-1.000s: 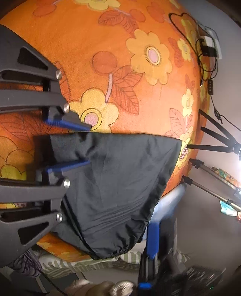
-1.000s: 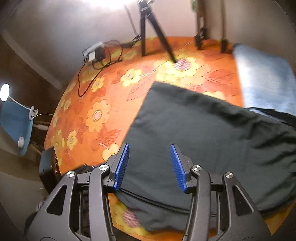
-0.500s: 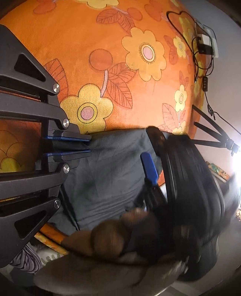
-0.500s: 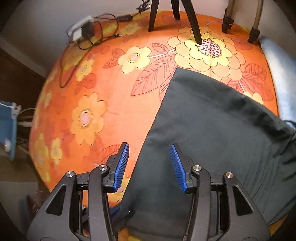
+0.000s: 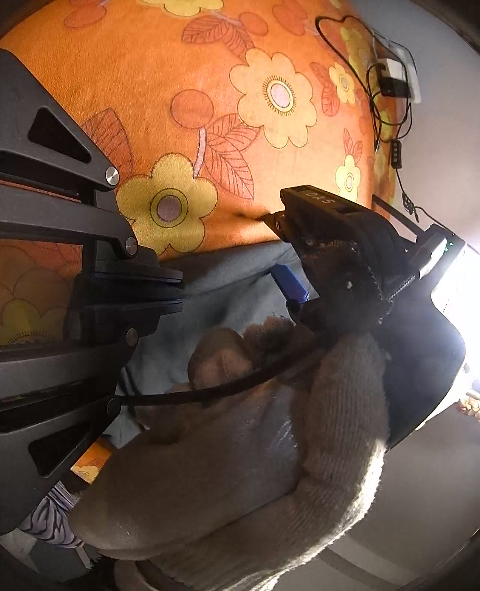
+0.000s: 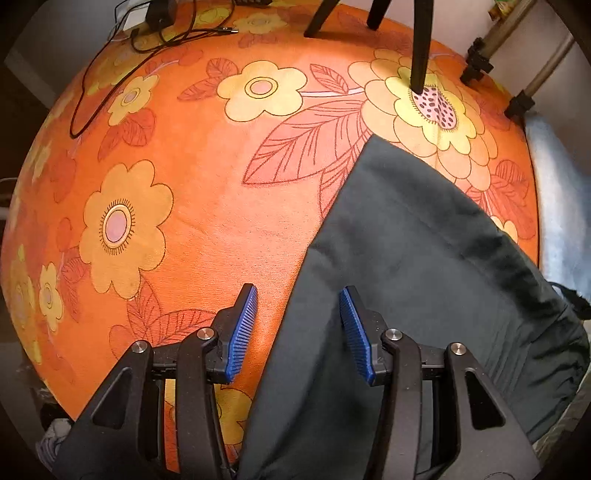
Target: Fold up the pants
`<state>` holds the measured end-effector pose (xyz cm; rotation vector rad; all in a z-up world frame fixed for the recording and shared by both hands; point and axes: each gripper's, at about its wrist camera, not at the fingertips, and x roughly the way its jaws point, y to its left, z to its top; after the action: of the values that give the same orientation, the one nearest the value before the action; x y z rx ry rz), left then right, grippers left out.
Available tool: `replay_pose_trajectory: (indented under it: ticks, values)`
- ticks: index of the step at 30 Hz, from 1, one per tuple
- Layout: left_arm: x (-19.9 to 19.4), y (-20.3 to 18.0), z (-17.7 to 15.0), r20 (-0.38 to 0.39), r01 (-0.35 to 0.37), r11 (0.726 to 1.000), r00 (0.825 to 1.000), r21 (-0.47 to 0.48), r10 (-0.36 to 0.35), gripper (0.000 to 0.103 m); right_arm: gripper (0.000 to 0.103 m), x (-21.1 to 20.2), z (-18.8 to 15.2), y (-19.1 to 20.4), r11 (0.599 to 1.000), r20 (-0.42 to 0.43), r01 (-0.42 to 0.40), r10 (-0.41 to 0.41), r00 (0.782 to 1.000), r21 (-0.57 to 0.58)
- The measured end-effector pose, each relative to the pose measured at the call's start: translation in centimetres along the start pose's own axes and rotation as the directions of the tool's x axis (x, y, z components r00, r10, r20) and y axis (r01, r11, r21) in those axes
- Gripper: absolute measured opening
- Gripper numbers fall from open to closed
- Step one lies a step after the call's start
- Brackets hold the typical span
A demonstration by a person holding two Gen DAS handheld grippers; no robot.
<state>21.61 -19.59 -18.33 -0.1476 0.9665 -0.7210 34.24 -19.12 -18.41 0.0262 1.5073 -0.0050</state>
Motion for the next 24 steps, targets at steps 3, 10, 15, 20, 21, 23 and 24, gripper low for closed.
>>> replay_pose_trajectory:
  ticks: [3,10,15,20,21,23,24]
  values:
    - [-0.2,-0.3,-0.3,0.004,-0.012,1.000,1.000,0.010,0.012,0.007,0.039,-0.1,0.0,-0.2,1.000,0.000,-0.004,0.004,1.000,0.011]
    - [-0.4,-0.8,-0.5,0.012,-0.041,0.998,0.999,0.039,0.040,0.007,0.014,-0.1,0.1,-1.4,1.000,0.010,-0.007,0.006,1.000,0.028]
    - [-0.1,-1.1,-0.5,0.004,-0.075,0.996,0.997,0.046,0.075,0.029,0.005,-0.4,-0.3,-3.0,0.996,0.032,-0.052,0.050,0.998,0.067]
    - [0.9,-0.6,-0.1,-0.012,-0.115,0.993,0.993,0.030,0.115,0.042,0.004,-1.3,-0.7,-3.9,0.994,0.062,-0.081,0.076,0.995,0.080]
    - [1.0,-0.4,0.0,-0.015,-0.110,0.994,0.994,0.023,0.111,0.042,0.004,-1.6,-0.8,-4.2,0.992,0.069,-0.091,0.086,0.994,0.084]
    - [1.3,-0.2,0.1,-0.017,-0.097,0.995,0.995,0.011,0.098,0.042,0.004,-2.0,-0.9,-4.5,0.990,0.080,-0.106,0.099,0.992,0.090]
    - [1.4,-0.2,0.1,-0.017,-0.091,0.996,0.996,0.008,0.092,0.042,0.004,-2.3,-1.1,-4.6,0.989,0.087,-0.116,0.108,0.990,0.093]
